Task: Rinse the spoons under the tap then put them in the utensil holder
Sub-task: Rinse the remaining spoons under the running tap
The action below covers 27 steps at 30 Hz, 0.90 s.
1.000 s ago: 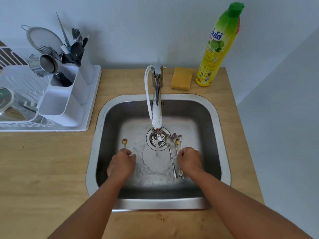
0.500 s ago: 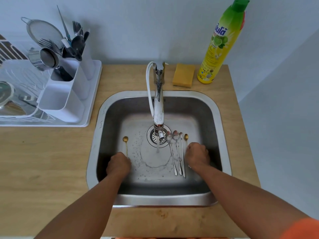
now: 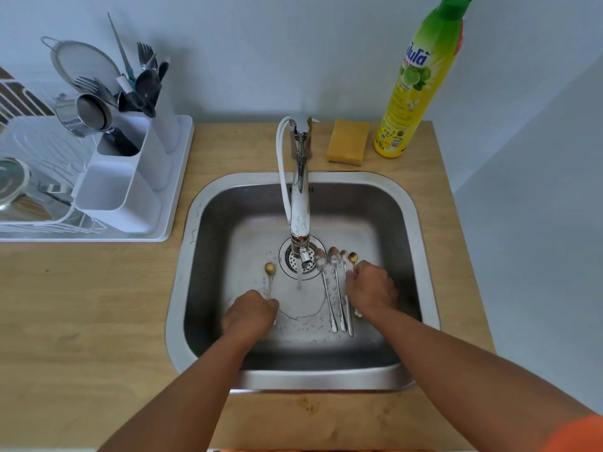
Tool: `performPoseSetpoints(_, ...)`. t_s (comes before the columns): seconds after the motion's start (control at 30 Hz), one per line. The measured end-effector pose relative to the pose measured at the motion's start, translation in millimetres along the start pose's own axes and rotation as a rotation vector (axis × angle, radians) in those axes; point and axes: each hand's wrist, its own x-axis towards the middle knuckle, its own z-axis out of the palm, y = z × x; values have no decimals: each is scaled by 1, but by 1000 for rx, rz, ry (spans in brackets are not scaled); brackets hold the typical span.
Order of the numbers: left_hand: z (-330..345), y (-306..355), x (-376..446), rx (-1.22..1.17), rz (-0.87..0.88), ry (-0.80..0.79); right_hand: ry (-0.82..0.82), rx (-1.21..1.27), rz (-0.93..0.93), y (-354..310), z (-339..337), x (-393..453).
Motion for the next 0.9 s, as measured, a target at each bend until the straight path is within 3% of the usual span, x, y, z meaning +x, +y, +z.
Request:
performPoseSetpoints(0.1,1,12,-12,-17,44,-13,-75,126,-21,-18,-1,-5)
performPoseSetpoints(0.33,7,30,-40,-197,143,-72,-509,498,31,-55,10,-19)
performPoseSetpoints(0.53,21,28,-45,-420,117,-155,-554,673,101,-50,14,-26)
performPoseSetpoints(0.7,26,28,-41,-578,96,-237,-504,638,59,-43,15,-25)
performPoseSetpoints(0.9,16,32,-18,-763,61,-97,-482,595,-4,-37,14,-22)
